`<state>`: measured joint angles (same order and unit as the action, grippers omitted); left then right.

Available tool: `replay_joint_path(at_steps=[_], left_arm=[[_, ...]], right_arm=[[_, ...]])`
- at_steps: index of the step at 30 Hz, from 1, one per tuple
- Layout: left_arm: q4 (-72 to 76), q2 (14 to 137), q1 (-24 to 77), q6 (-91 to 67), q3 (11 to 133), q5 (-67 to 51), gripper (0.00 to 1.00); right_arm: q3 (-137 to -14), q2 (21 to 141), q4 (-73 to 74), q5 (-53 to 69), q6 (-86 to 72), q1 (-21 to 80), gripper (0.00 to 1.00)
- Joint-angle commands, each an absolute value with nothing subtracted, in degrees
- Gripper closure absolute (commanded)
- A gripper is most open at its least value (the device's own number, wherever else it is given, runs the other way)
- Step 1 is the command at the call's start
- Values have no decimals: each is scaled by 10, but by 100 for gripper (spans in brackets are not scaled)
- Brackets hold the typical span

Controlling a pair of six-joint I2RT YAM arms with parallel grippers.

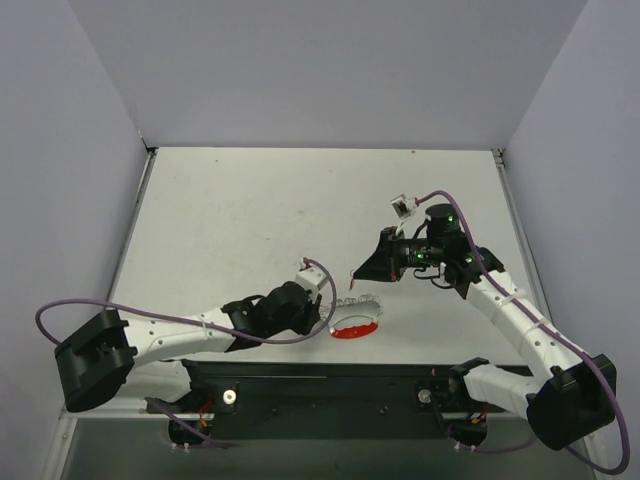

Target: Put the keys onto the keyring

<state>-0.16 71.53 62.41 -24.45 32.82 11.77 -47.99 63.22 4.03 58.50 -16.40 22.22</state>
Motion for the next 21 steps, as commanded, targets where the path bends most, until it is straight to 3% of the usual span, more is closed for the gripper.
replay_joint_path(at_steps=[1, 3, 6, 7, 10, 15, 21], left_arm=[[-25, 735, 624, -229, 354, 105, 55], [-42, 761, 627, -229, 375, 107, 45], [-55, 791, 638, -236, 409, 115, 39], [-64, 800, 638, -237, 425, 117, 31], [-90, 839, 647, -243, 451, 150, 27], [-96, 890, 652, -246, 483, 164, 27], [-136, 930, 656, -258, 515, 188, 38]], right_arm=[[-475, 626, 18, 587, -163, 222, 100], [-473, 621, 18, 571, -168, 217, 100], [-465, 606, 18, 539, -179, 200, 100], [-463, 602, 18, 532, -182, 194, 100], [-451, 589, 15, 517, -196, 161, 100], [-438, 581, 9, 523, -210, 125, 100], [-432, 580, 5, 528, -215, 117, 100]])
